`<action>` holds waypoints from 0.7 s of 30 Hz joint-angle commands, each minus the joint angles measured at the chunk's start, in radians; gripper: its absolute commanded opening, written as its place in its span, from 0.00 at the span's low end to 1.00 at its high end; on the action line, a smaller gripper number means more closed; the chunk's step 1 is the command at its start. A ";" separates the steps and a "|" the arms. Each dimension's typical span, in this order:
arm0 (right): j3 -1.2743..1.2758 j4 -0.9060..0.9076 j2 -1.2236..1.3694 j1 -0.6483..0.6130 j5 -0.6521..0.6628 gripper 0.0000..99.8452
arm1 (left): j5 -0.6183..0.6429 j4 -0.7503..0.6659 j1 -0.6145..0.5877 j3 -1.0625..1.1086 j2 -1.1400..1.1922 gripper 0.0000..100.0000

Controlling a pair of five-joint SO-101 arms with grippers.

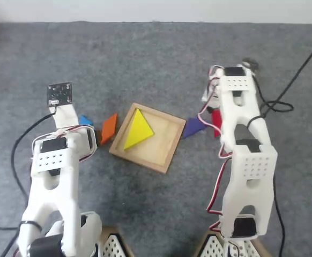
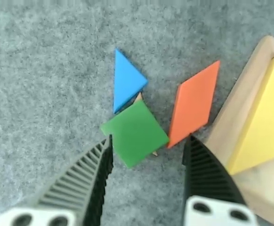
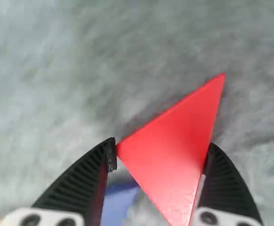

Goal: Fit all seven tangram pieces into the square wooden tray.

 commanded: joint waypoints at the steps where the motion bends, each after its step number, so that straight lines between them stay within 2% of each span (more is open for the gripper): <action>1: -0.028 0.087 -0.156 -0.101 0.212 0.19 | -0.012 -0.017 0.002 -0.005 -0.038 0.24; 8: -0.028 0.133 -0.305 -0.275 0.795 0.19 | -0.012 -0.031 0.002 -0.004 -0.038 0.24; 13: -0.026 0.131 -0.295 -0.400 1.143 0.19 | -0.012 -0.031 0.000 -0.004 -0.038 0.24; 18: -0.023 0.116 -0.202 -0.489 1.284 0.19 | -0.012 -0.029 -0.046 -0.012 -0.038 0.24; 21: -0.023 0.071 -0.147 -0.526 1.301 0.19 | -0.011 -0.026 -0.084 -0.027 -0.040 0.24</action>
